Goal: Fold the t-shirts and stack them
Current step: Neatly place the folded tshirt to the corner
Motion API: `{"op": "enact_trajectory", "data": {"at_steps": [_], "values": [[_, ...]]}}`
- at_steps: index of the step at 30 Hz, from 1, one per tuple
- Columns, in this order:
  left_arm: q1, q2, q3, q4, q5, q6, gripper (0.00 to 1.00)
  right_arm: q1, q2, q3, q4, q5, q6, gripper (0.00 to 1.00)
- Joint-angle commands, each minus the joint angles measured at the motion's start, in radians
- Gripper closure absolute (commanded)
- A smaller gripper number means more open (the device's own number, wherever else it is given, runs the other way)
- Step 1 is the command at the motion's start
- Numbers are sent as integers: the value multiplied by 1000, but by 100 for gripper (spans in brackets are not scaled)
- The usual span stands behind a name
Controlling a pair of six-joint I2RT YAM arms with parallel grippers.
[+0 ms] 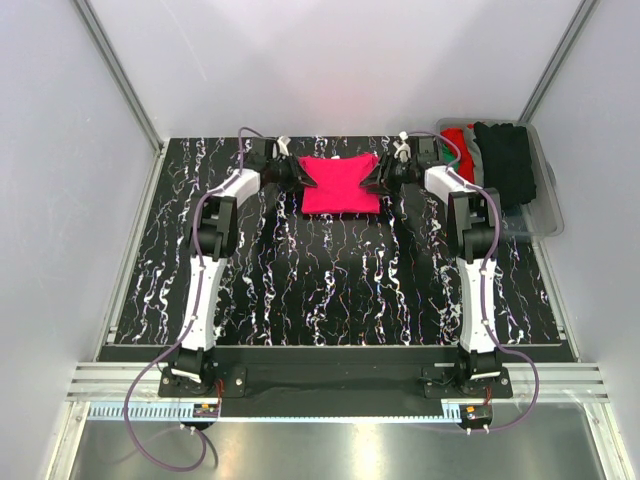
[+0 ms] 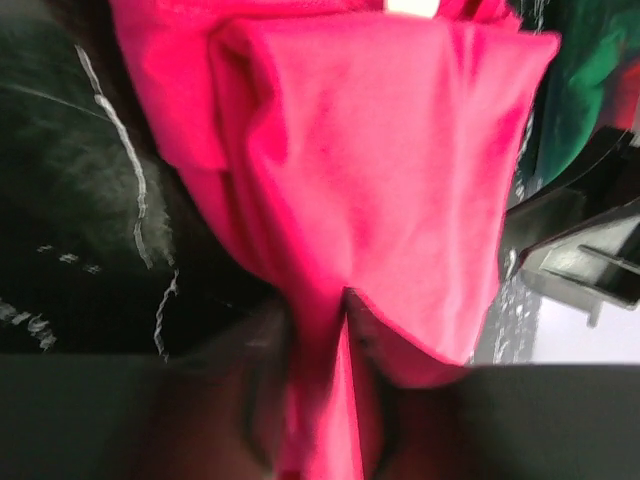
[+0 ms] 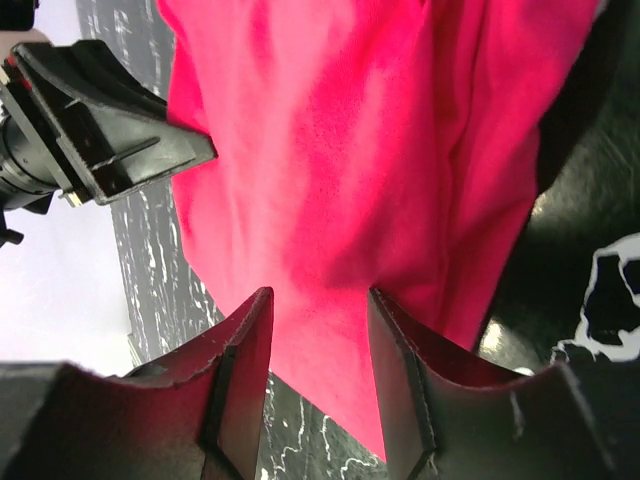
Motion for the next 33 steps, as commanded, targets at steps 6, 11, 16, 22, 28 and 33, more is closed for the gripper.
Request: {"op": "enact_trajectory", "data": {"at_steps": [6,11,16,22,28,33], "values": [[-15,-21,-6,-46,72,50,100,2,-144,-28,-3,-31,-38,52],[25,-217,-215,-322,152,282,100,-24,-262,-75,-41,-40,-78,52],[94,-335,-362,-693,51,680,100,-74,-380,-140,-64,-59,-81,52],[148,-452,-437,-975,-188,940,100,-132,-428,-190,-74,-77,-78,52],[249,-656,-630,-988,-403,1024,100,-133,-425,-183,-74,-80,-75,52],[393,-846,-834,-917,-514,1080,100,-133,-442,-181,-74,-77,-67,52]]}}
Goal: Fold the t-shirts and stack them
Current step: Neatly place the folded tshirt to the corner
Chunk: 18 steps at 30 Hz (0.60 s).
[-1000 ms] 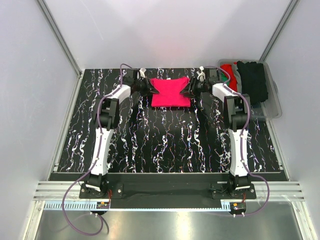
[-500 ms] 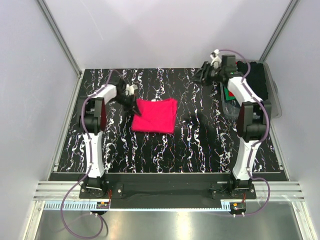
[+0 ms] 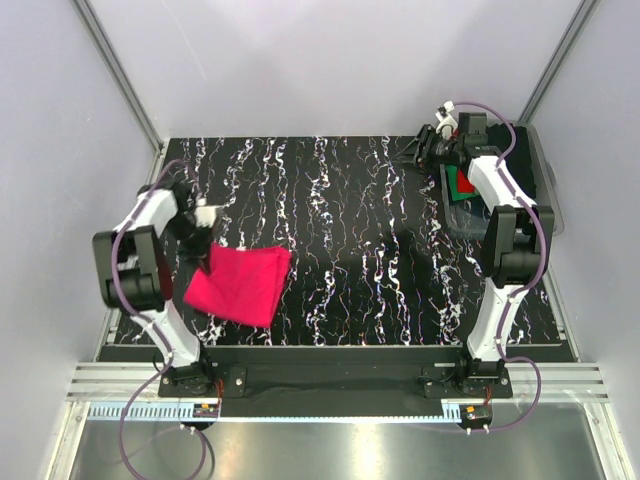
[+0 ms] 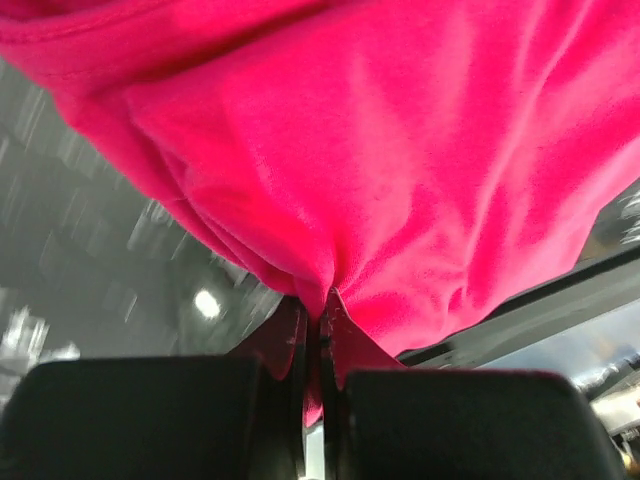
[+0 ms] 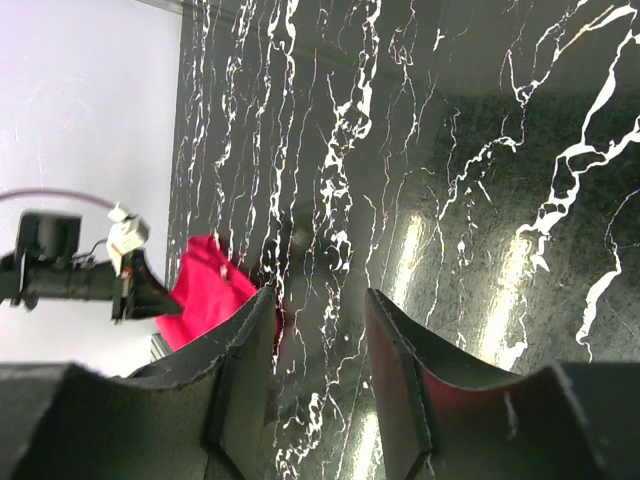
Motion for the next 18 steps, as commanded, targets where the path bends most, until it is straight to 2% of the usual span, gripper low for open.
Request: {"op": "enact_trajectory", "data": {"at_steps": [1,8,14,18], "values": [[96,-120,-134,17,-135,95,100,6,-40,6,8,-24,-5,52],[268,-275,-322,147,-252,199,100,4,-106,-62,8,-14,-16,52],[451,-256,-330,256,-324,304,100,6,-165,-118,8,-11,-14,52],[511,-220,-292,314,-362,354,100,6,-191,-143,8,-11,-14,52]]}}
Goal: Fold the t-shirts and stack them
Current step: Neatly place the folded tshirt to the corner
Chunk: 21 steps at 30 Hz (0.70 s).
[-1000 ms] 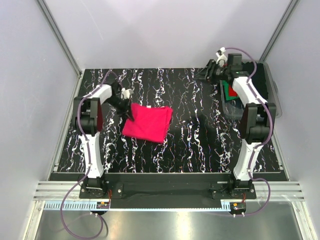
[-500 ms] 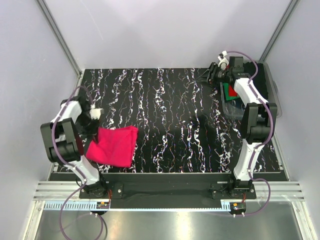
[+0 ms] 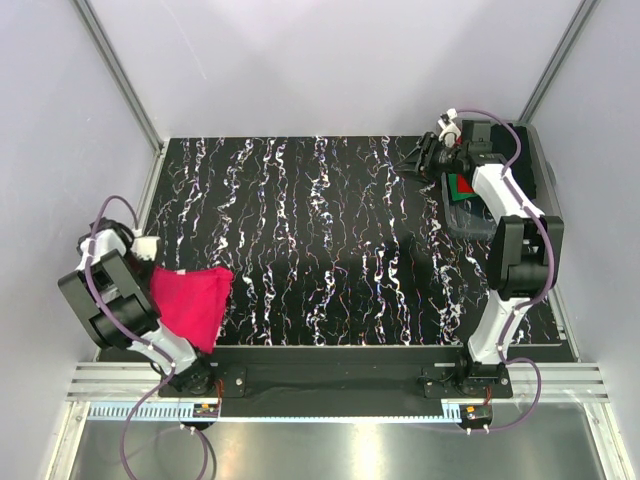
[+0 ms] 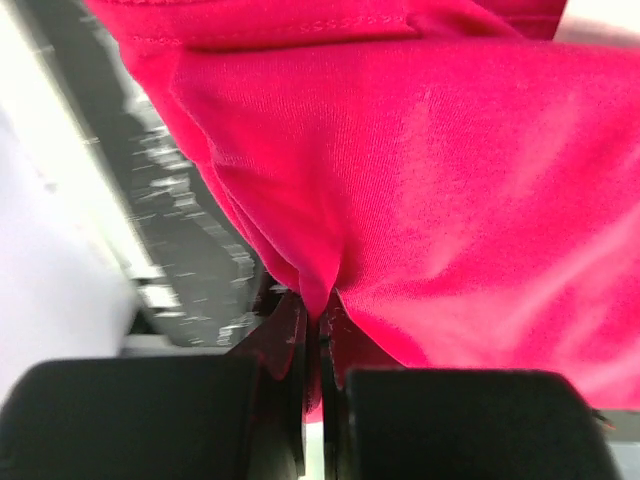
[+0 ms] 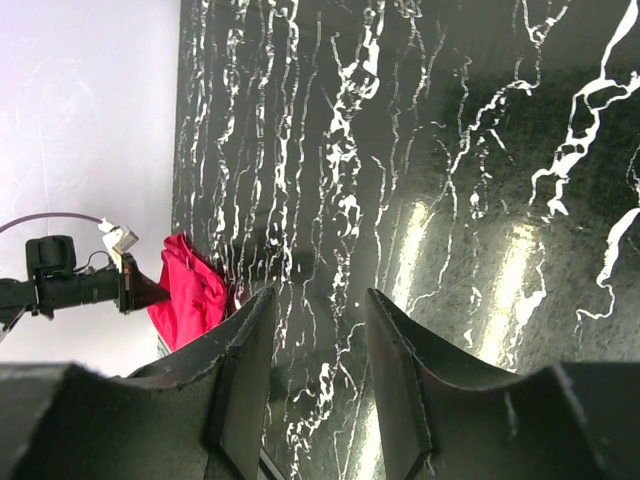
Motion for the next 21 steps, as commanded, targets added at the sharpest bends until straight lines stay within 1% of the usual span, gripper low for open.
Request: {"op": "enact_trajectory", "data": {"at_steps": [1,8,14,21], "values": [[44,23,48,89,-71,81,100,6,-87,-15,16,-11,-15,52],[84,46,76,128,-109,76,100,6,-139,-80,19,-5,-23,52],[124,41,57,172,-142,87,100,6,-167,-113,22,-6,-28,52],[126,41,70,169,-132,69,100,6,-164,-115,25,-12,-28,52]]}}
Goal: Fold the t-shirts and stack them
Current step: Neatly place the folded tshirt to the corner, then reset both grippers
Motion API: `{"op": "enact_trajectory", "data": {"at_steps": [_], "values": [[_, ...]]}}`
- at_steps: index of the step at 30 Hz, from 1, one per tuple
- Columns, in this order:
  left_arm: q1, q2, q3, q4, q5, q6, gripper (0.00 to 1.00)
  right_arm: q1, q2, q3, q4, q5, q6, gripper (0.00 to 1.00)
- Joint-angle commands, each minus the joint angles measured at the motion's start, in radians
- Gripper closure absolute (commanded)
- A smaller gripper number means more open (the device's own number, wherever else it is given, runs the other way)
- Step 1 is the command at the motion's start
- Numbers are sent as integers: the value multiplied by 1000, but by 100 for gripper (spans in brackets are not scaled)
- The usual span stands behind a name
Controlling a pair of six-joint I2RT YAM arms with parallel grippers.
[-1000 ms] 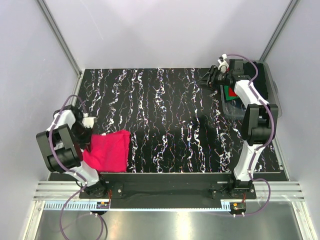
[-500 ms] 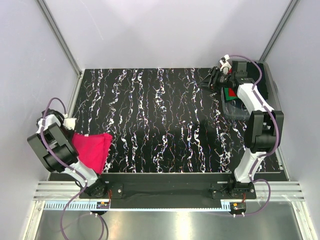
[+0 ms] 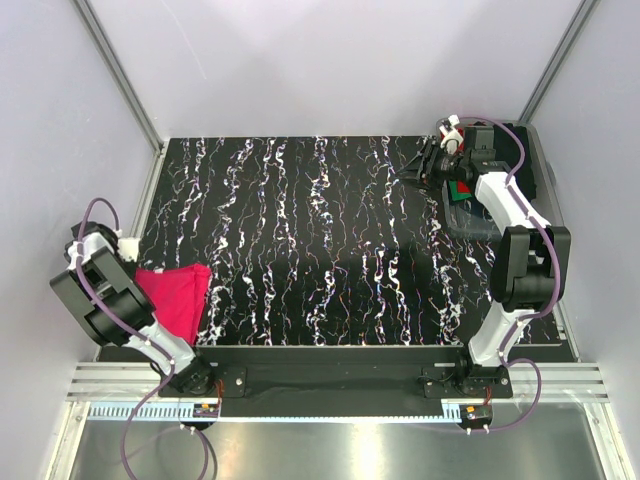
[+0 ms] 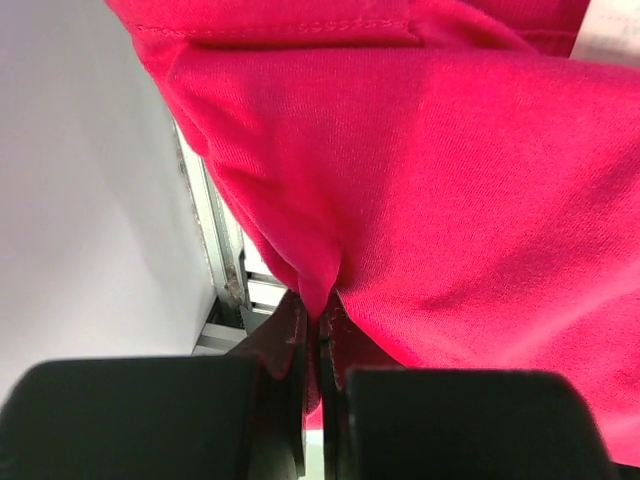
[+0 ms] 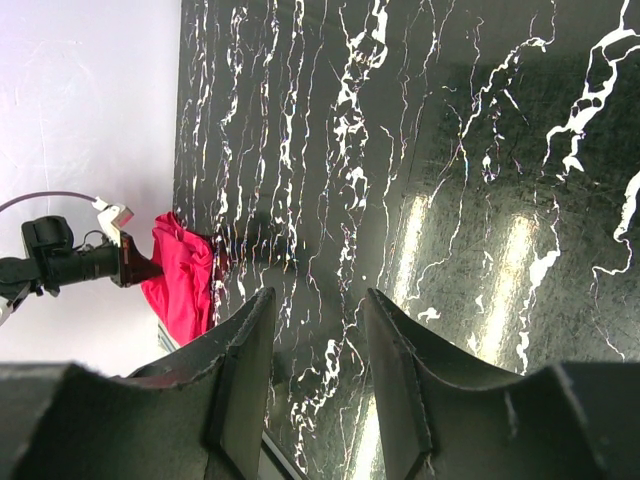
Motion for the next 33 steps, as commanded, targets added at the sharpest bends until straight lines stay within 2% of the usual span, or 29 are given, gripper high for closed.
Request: {"op": "enact_trajectory", "data": {"at_steps": [1,2,5,6,10,13,16,17,20,21,24,28,33], "values": [[3,-8,34,30,-28,3,100,6,-57,-1,24,-13,-20,52],[3,-10,34,25,-31,5,86,6,-57,-1,24,-13,-23,52],[4,-57,29,18,-15,-3,31,6,-66,-10,24,-9,-35,51],[3,-82,33,14,4,-4,1,6,-70,-16,22,-1,-40,51],[-22,-243,63,8,91,-56,1,6,-104,-40,24,36,-79,49],[-87,-322,74,8,153,-104,1,6,-148,-65,27,103,-131,46],[-182,-385,95,11,228,-196,1,6,-204,-99,25,201,-179,20],[-237,-396,108,11,270,-225,1,6,-230,-114,22,227,-187,1],[-354,-430,173,25,358,-348,1,6,-274,-125,-16,399,-178,0],[-383,-438,201,37,372,-407,1,7,-288,-125,-42,478,-182,0],[-489,-456,249,108,375,-513,1,6,-339,-114,-105,592,-214,0],[-581,-433,328,129,378,-567,1,6,-409,-109,-154,648,-277,0],[-657,-424,352,156,369,-578,1,6,-515,-189,-145,660,-310,0]]}}
